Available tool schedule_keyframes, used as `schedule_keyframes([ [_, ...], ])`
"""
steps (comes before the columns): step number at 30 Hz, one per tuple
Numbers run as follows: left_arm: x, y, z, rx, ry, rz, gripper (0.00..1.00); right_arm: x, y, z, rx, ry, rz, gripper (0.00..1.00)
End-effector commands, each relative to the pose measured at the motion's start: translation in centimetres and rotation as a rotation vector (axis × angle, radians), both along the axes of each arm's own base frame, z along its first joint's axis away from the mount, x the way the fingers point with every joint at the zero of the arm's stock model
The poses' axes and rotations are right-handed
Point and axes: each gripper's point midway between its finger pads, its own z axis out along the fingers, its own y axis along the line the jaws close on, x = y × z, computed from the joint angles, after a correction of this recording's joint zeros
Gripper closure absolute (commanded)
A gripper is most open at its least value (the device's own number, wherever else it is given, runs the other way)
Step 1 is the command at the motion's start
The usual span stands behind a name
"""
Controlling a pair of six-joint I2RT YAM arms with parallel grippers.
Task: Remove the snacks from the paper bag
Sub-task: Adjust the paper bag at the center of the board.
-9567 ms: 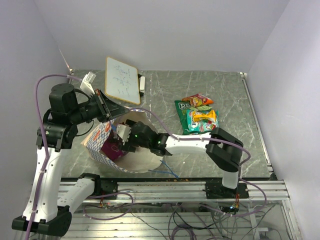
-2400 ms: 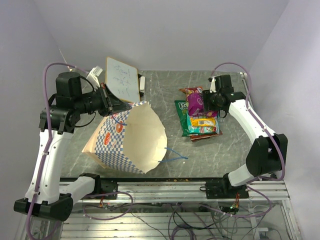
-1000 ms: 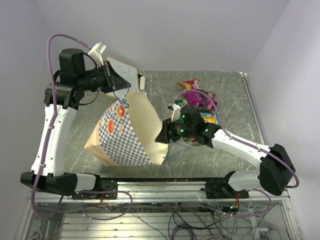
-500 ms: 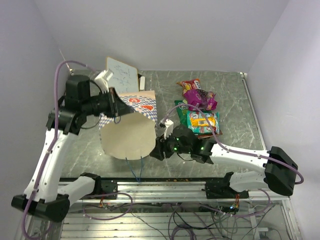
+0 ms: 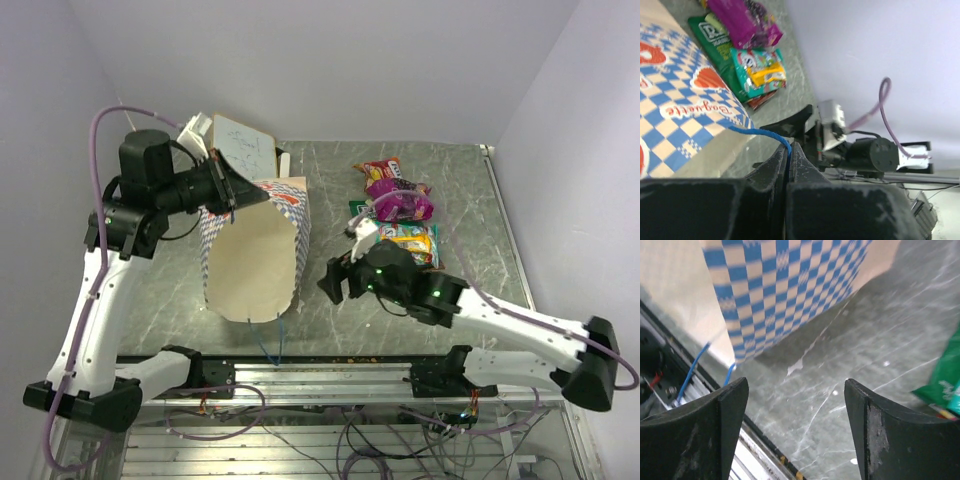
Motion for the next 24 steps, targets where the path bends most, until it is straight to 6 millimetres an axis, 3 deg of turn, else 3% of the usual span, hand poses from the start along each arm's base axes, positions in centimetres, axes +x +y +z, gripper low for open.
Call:
schedule_keyframes([
  [1,0.8,-1.0,4.3,-0.119,0.004,0.014,0.93,2.5,-3.9,7.7,0.072,-0.190,-0.193,0.19],
  [4,1.0,-2.0,5.4,-0.215,0.025,-0.023,0.93,3.8,-6.3,12.8,0.129,-0.291,-0.321,0.11],
  [6,1.4,-2.4,6.4,-0.277,0.016,-0.024,0.93,4.8,-7.5,15.3,0.113,-0.322,-0.407,0.02],
  [8,1.9,-2.8,6.7,-0.309,0.027,-0.034,0.93,5.5,-8.0,16.9,0.069,-0.329,-0.460,0.00],
  [13,3.8,-2.2,2.3,-0.174,0.152,0.037,0.93,6.1,-7.9,18.4,-0.001,-0.283,-0.508,0.00],
  [16,5.1,0.1,0.5,-0.074,0.187,0.098,0.93,5.8,-8.0,18.8,0.051,-0.215,-0.561,0.00],
  [20,7.6,5.4,-1.6,0.046,0.205,0.252,0.93,5.0,-7.3,18.7,0.095,-0.139,-0.540,0.00],
  [24,8.7,8.7,-3.1,0.110,0.242,0.321,0.93,4.7,-6.6,18.5,0.091,-0.091,-0.519,0.00],
])
